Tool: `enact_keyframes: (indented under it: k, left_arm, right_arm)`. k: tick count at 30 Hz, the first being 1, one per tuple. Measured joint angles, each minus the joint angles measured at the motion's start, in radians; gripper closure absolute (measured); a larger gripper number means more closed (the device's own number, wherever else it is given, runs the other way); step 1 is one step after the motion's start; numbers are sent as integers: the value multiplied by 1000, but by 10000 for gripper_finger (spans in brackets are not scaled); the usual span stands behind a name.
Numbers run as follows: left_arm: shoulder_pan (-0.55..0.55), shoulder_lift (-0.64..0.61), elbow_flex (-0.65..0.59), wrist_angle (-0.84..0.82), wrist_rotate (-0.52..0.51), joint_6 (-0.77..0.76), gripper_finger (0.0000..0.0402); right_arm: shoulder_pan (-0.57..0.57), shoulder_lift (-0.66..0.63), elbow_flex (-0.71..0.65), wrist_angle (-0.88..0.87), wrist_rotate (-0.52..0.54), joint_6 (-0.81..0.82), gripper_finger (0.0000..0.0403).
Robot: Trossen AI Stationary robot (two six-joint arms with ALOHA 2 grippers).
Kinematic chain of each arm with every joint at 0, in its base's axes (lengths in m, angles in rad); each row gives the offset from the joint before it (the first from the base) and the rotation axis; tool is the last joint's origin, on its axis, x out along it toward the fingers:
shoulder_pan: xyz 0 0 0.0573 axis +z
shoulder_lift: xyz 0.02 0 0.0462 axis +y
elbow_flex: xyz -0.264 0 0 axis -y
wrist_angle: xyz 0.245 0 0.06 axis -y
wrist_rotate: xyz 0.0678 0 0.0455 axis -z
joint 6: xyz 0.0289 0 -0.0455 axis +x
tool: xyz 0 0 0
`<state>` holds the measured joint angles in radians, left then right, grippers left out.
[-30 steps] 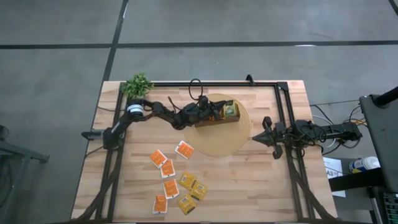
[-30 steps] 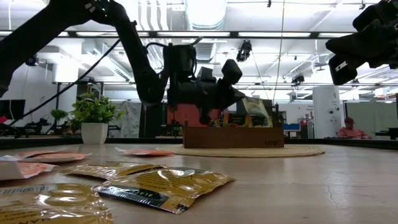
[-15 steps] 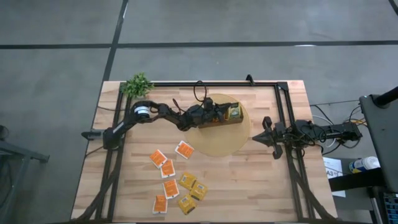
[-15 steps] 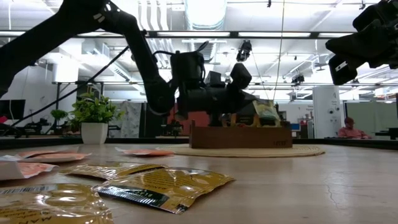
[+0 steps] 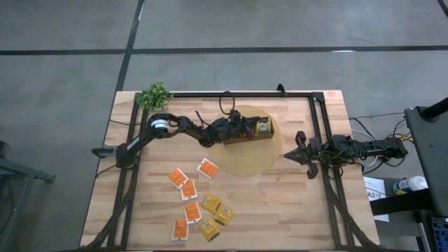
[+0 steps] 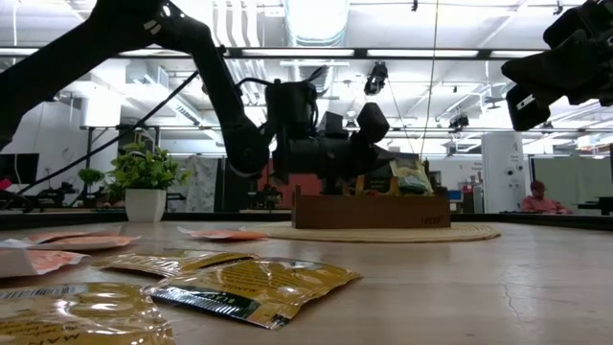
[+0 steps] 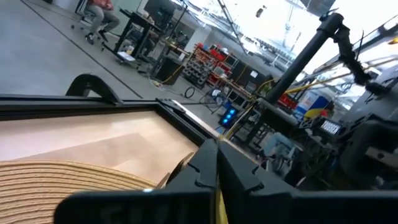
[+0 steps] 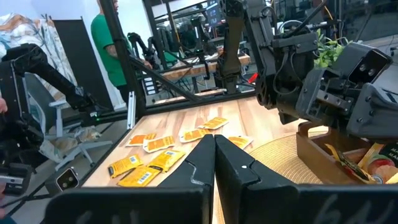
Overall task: Pick & Place Tea
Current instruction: Adjust the yellow tea bag in the right section of the wooden organizer to align the position
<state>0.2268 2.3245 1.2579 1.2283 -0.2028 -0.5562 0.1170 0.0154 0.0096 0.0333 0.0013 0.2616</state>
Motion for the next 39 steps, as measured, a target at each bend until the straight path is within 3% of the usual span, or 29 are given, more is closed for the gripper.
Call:
enact_keyframes:
  k: [10, 16, 21, 32, 39]
  left_arm:
    - [0, 0, 9, -21, 0, 50, 329]
    - [0, -3, 14, -22, 13, 47, 326]
    - [-1, -57, 13, -66, 119, 108, 326]
    - [7, -233, -2, -519, 227, 253, 325]
    - [8, -268, 13, -755, 265, 353, 325]
  right_arm:
    - [0, 0, 0, 0, 0, 0, 394]
    - [0, 0, 0, 0, 0, 0, 394]
    - [0, 0, 0, 0, 0, 0, 394]
    - [0, 0, 0, 0, 0, 0, 394]
    - [0, 0, 0, 0, 0, 0, 394]
